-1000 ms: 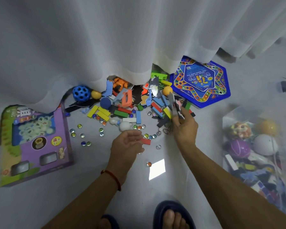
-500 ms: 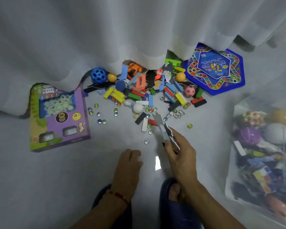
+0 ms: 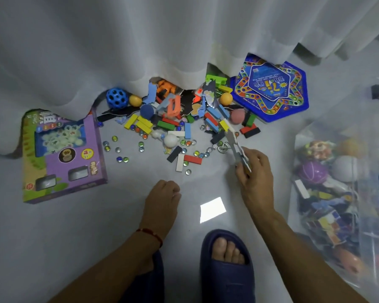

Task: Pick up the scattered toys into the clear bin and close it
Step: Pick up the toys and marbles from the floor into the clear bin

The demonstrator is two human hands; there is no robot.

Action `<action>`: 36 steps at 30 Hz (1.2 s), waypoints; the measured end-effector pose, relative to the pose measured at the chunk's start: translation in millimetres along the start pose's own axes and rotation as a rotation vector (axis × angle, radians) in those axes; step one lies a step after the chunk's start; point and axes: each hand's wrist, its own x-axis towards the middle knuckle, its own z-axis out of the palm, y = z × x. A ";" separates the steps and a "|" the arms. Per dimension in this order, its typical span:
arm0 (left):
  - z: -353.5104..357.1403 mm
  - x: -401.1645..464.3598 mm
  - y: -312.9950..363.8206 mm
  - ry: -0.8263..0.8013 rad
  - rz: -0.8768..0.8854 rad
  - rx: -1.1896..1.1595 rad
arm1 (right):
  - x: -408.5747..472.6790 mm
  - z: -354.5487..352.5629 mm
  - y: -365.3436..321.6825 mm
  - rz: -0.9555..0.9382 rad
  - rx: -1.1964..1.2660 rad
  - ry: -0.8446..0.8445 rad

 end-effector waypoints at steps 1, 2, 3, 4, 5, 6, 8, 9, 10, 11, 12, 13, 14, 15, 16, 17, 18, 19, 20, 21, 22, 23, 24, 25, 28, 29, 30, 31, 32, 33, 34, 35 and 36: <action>0.1 -2.2 0.2 -0.002 -0.013 -0.011 | 4.6 4.6 2.2 0.007 -0.026 -0.067; 0.1 -5.1 0.4 -0.007 -0.016 -0.019 | 7.1 9.3 3.5 0.022 -0.044 -0.123; 0.2 -7.7 0.2 -0.008 -0.010 -0.020 | 7.7 13.8 4.6 0.044 -0.052 -0.157; 0.4 -9.8 0.1 -0.005 -0.004 -0.018 | 7.9 16.8 4.8 0.064 -0.054 -0.171; 0.1 -11.7 0.5 -0.003 0.003 -0.017 | 7.5 18.9 5.1 0.073 -0.061 -0.175; -0.5 -13.4 1.1 -0.003 0.007 -0.017 | 7.1 20.1 5.3 0.073 -0.073 -0.176; -1.5 -15.4 3.5 -0.015 0.002 -0.019 | 6.9 20.9 5.3 0.061 -0.107 -0.179; -2.1 -15.7 5.5 -0.017 -0.006 -0.024 | 6.9 21.2 6.7 0.057 -0.116 -0.177; -3.8 -15.5 9.0 -0.019 -0.021 -0.037 | 6.5 20.1 6.6 0.067 -0.102 -0.171; -7.0 -15.0 14.7 -0.019 -0.048 -0.071 | 4.9 17.4 5.0 0.091 -0.066 -0.165; -12.3 -13.8 22.7 -0.016 -0.104 -0.136 | 2.2 12.9 1.8 0.116 -0.025 -0.154; -19.3 -12.3 33.2 -0.019 -0.198 -0.247 | -1.3 7.6 -3.0 0.127 0.017 -0.134; -27.4 -10.6 46.4 -0.037 -0.318 -0.382 | -6.4 1.1 -10.2 0.137 0.059 -0.100; -35.8 -8.1 60.5 -0.071 -0.438 -0.512 | -12.0 -7.0 -20.8 0.151 0.110 -0.052; -44.3 -6.0 75.4 -0.126 -0.543 -0.636 | -18.6 -18.2 -35.6 0.182 0.173 -0.008; -51.6 -3.5 89.9 -0.202 -0.625 -0.777 | -26.2 -32.6 -52.0 0.220 0.246 0.027; -59.2 -0.5 106.2 -0.287 -0.673 -0.928 | -34.1 -50.7 -68.7 0.254 0.331 0.059; -66.5 3.4 123.9 -0.365 -0.689 -1.052 | -42.0 -72.8 -83.4 0.281 0.425 0.089; -72.4 7.6 143.5 -0.435 -0.671 -1.132 | -48.4 -97.8 -94.6 0.307 0.522 0.117; -77.4 10.6 166.6 -0.496 -0.626 -1.178 | -53.6 -125.4 -102.0 0.330 0.604 0.144; -80.4 12.0 191.8 -0.545 -0.563 -1.204 | -57.8 -153.5 -103.4 0.367 0.666 0.166; -83.1 12.0 220.2 -0.580 -0.490 -1.213 | -61.2 -181.2 -99.9 0.415 0.716 0.180; -85.2 9.9 250.1 -0.609 -0.421 -1.214 | -63.8 -207.4 -90.6 0.476 0.754 0.180; -84.7 7.2 278.7 -0.640 -0.371 -1.204 | -65.1 -231.6 -77.7 0.536 0.777 0.172; -80.1 -0.1 346.0 -0.765 -0.326 -1.087 | -69.0 -287.7 -33.4 0.735 0.806 0.173; -80.7 -3.6 359.5 -0.813 -0.325 -1.022 | -70.7 -299.7 -20.9 0.817 0.818 0.175; -81.0 -7.4 367.4 -0.852 -0.320 -0.957 | -72.4 -308.5 -11.0 0.897 0.828 0.172; -82.9 -12.2 371.7 -0.875 -0.305 -0.890 | -74.2 -315.3 -5.1 0.954 0.842 0.162; -85.4 -16.7 371.5 -0.887 -0.277 -0.833 | -75.8 -319.4 0.0 0.983 0.857 0.152; -88.8 -20.6 368.4 -0.881 -0.247 -0.788 | -77.5 -322.4 1.9 0.990 0.880 0.143; -90.9 -23.0 363.2 -0.861 -0.227 -0.753 | -79.5 -323.5 4.1 0.993 0.890 0.134; -93.5 -24.5 356.9 -0.831 -0.213 -0.726 | -81.0 -322.8 4.8 0.987 0.880 0.122; -96.1 -24.3 349.6 -0.796 -0.216 -0.721 | -81.3 -321.1 4.1 0.967 0.838 0.112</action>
